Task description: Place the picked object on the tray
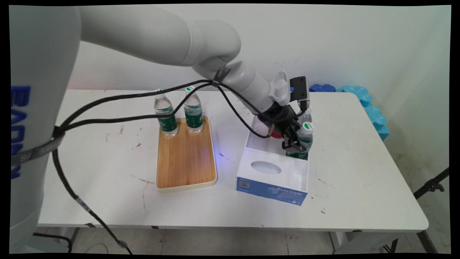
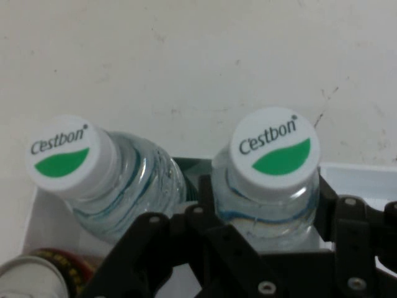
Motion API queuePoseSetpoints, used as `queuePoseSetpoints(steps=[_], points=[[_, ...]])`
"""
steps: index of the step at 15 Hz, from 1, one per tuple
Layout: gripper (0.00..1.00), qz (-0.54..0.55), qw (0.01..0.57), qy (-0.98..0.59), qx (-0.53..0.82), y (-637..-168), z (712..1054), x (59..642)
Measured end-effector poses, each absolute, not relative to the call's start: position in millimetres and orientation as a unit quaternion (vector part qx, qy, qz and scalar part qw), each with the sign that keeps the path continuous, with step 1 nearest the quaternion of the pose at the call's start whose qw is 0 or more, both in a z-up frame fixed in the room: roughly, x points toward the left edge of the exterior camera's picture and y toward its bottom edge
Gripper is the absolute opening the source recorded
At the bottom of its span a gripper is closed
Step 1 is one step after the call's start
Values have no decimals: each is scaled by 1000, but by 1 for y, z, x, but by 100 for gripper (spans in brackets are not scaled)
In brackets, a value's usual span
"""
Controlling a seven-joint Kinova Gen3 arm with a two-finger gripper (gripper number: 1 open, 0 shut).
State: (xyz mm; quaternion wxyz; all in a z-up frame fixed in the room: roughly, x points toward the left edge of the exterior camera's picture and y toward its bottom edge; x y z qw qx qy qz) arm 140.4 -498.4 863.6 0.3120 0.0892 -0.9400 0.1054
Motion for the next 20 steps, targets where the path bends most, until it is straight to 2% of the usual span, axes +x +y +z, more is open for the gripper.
queuePoseSetpoints(steps=[8, 15, 20], points=[[0, 100, 314, -938, 105, -496, 872, 140], [0, 108, 334, -928, 128, -490, 917, 159], [0, 116, 341, -921, 147, -475, 952, 207]])
